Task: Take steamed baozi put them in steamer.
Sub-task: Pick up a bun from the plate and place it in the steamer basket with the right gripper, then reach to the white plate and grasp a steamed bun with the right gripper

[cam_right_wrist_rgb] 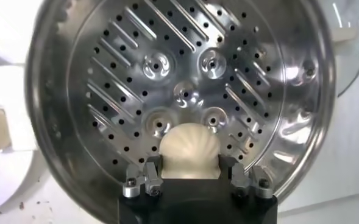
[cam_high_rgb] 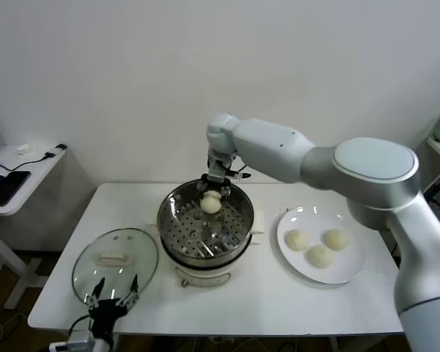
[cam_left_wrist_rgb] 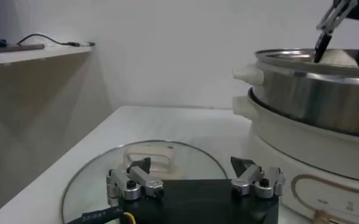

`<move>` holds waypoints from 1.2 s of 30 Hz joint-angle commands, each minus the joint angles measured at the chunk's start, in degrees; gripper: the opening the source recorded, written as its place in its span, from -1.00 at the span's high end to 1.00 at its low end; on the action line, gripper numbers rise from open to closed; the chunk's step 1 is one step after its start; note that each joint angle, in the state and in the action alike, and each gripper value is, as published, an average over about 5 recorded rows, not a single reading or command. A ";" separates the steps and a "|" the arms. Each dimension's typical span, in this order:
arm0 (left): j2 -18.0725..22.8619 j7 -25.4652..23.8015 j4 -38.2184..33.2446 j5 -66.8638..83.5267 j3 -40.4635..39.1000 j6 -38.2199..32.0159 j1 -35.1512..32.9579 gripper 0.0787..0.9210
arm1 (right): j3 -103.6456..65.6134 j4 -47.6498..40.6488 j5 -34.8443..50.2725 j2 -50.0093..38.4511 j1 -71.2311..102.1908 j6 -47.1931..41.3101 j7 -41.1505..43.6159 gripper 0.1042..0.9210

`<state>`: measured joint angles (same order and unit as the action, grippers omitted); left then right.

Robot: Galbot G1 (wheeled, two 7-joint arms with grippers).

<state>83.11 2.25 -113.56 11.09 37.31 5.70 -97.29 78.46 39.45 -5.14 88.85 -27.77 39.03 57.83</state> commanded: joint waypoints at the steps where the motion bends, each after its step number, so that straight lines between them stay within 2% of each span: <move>1: -0.10 0.14 0.37 0.26 0.14 0.09 0.31 -0.77 | -2.67 -7.90 -4.70 3.06 4.34 2.44 -1.87 -0.28; 5: 0.07 0.16 0.17 0.28 0.06 0.20 0.30 -0.77 | -2.73 -6.99 -2.85 3.07 3.88 2.74 -1.72 -0.37; 7: 0.09 0.13 -0.14 0.27 0.06 0.27 0.20 -0.77 | -2.17 -5.33 -0.06 2.34 2.55 2.63 -0.84 -0.49; 11: 0.08 0.02 -0.76 0.25 0.11 0.42 0.02 -0.77 | 1.37 0.47 9.52 -0.62 -3.10 1.07 2.82 -0.71; 14: 0.09 -0.05 -1.06 0.26 0.27 0.54 0.13 -0.77 | 4.72 5.97 18.37 -3.90 -8.64 -1.67 5.82 -0.75; 17: 0.13 -0.07 -1.27 0.36 0.50 0.87 0.43 -0.77 | 7.04 11.68 28.31 -8.36 -13.96 -6.87 9.42 -0.76; 21: 0.05 -0.06 -1.46 0.55 0.52 1.22 0.56 -0.77 | 12.18 20.32 39.35 -17.52 -21.34 -19.31 10.48 -0.76; 28: -0.10 0.00 -1.09 0.51 0.12 1.14 0.67 -0.77 | 23.87 30.61 41.80 -34.90 -27.66 -37.66 3.15 -0.76; 36: -0.14 0.00 -0.26 0.53 -0.01 0.96 1.10 -0.77 | 28.62 39.96 41.65 -45.57 -22.85 -51.86 -4.71 -0.76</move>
<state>83.04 2.25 -114.20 11.59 37.36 6.72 -96.40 98.81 66.92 30.38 58.40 -48.84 5.68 59.28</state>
